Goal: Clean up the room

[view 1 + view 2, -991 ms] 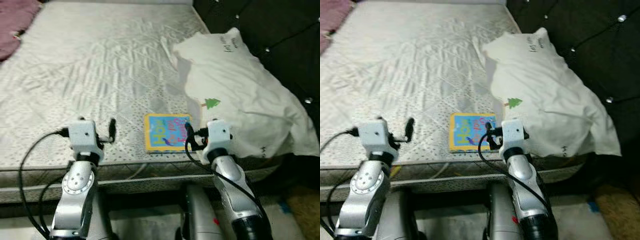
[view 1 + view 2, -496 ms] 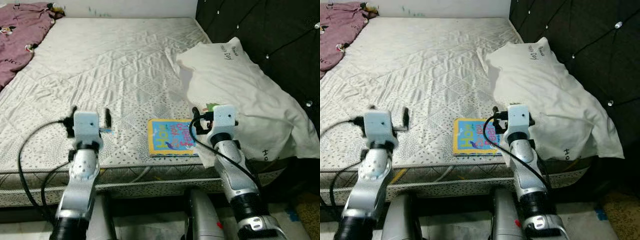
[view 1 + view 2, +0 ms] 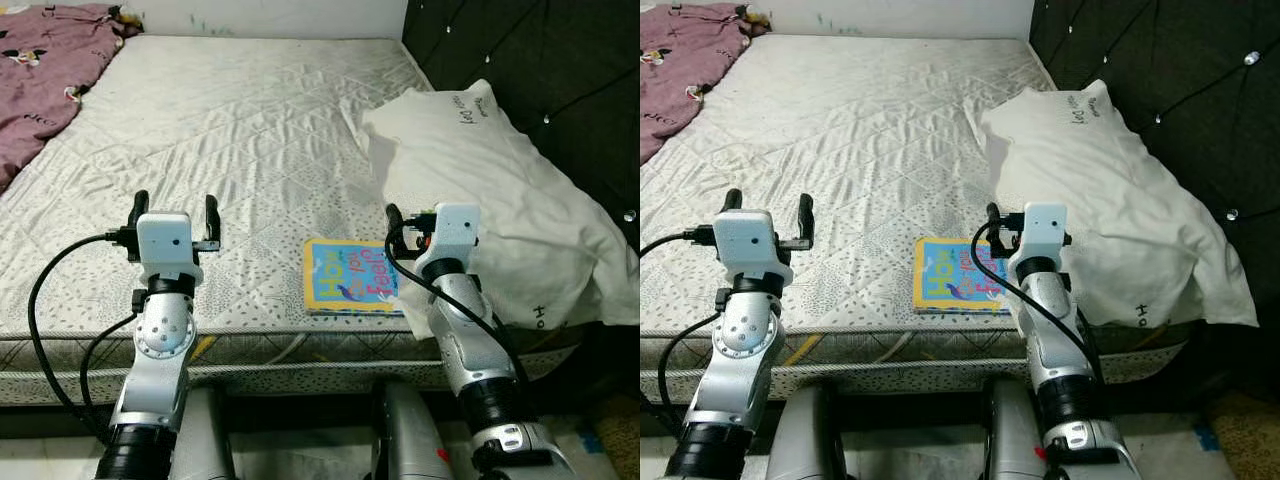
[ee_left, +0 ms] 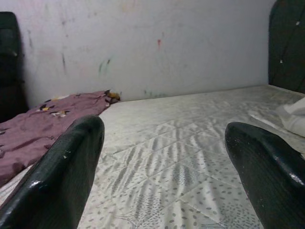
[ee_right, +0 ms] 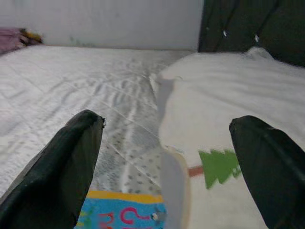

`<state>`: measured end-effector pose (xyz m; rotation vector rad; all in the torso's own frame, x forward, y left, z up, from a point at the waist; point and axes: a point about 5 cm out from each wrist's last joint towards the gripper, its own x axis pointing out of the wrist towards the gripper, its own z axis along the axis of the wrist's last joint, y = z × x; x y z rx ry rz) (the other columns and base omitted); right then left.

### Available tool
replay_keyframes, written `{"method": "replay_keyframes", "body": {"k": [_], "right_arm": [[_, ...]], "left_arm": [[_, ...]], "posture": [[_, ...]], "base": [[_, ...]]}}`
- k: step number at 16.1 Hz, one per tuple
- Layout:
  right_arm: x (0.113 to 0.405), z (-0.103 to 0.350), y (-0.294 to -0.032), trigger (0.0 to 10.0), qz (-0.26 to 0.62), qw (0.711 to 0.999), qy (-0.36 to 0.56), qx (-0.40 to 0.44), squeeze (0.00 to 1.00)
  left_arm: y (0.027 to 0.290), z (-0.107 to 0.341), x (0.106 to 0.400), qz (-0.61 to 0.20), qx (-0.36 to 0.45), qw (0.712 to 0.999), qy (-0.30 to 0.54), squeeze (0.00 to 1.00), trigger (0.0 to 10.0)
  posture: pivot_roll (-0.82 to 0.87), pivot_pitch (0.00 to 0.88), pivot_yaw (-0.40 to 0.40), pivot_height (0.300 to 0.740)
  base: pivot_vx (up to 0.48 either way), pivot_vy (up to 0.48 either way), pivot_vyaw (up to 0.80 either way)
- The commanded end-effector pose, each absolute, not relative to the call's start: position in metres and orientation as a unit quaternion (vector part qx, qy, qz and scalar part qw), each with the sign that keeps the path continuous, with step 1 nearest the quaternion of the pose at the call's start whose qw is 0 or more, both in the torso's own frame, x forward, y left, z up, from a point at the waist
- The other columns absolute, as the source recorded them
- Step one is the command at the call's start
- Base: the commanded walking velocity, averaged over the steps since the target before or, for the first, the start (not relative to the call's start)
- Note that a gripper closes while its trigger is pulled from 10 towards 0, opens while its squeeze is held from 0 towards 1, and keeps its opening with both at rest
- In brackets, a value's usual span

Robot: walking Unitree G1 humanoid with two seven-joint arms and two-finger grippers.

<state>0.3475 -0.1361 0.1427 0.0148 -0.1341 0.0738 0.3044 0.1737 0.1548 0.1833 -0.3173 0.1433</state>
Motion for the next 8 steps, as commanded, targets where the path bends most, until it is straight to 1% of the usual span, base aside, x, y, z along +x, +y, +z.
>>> {"method": "replay_keyframes", "body": {"k": [1,3,4,5,7,8], "right_arm": [[0.343,0.142,-0.138,10.0,0.040,0.997,-0.067,0.016,0.00],[0.340,0.139,-0.137,10.0,0.043,0.997,-0.067,0.023,0.00],[0.340,0.139,-0.135,10.0,0.044,0.996,-0.066,0.030,0.00],[0.340,0.139,-0.134,10.0,0.042,0.996,-0.068,0.035,0.00],[0.335,0.139,-0.135,10.0,0.037,0.996,-0.071,0.038,0.00],[0.333,0.138,-0.137,10.0,0.034,0.996,-0.069,0.037,0.00]], "left_arm": [[0.171,0.154,0.299,0.055,0.090,0.981,-0.164,0.00,10.0],[0.171,0.151,0.293,0.047,0.088,0.983,-0.158,0.00,10.0],[0.173,0.149,0.289,0.041,0.085,0.983,-0.155,0.00,10.0],[0.174,0.146,0.285,0.024,0.085,0.984,-0.153,0.00,10.0],[0.179,0.140,0.284,0.040,0.085,0.987,-0.130,0.00,10.0],[0.173,0.142,0.287,0.019,0.088,0.987,-0.132,0.00,10.0]], "posture": [[-0.01,0.000,-0.050,0.521],[0.01,0.000,-0.041,0.521],[0.00,0.000,-0.032,0.521],[0.00,0.000,-0.022,0.530],[-0.01,0.000,-0.004,0.553],[-0.02,0.000,0.004,0.568]], "base": [[0.000,0.000,0.00],[0.000,0.000,0.00],[0.000,0.000,-0.42],[0.000,0.000,-0.41],[0.000,0.000,0.00],[0.000,0.000,0.00]]}}
